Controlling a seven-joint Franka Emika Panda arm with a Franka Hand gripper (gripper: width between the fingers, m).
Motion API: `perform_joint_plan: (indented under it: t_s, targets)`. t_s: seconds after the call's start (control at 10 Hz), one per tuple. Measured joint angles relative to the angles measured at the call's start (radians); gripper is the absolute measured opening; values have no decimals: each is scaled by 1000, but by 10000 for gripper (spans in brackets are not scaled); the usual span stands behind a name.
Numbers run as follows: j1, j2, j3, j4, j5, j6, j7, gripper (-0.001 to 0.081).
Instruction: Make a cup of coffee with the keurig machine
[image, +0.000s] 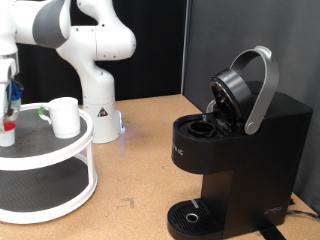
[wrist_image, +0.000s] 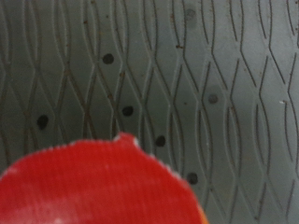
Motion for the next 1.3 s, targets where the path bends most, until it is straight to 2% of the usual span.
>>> perform_joint_plan:
  t_s: [0.7,0.8,0.9,1.0,1.1,1.3]
  targets:
    - [0,25,-10,-21,-1,34,0,808]
    - [0,25,-10,-21,-1,34,0,683]
    - [0,26,-10,-21,-1,34,0,683]
    - [0,26,-10,-20,-1,34,0,526]
    - [0,27,-10,-20,-1,34,0,470]
    - [0,27,-10,-18,-1,31,2,470]
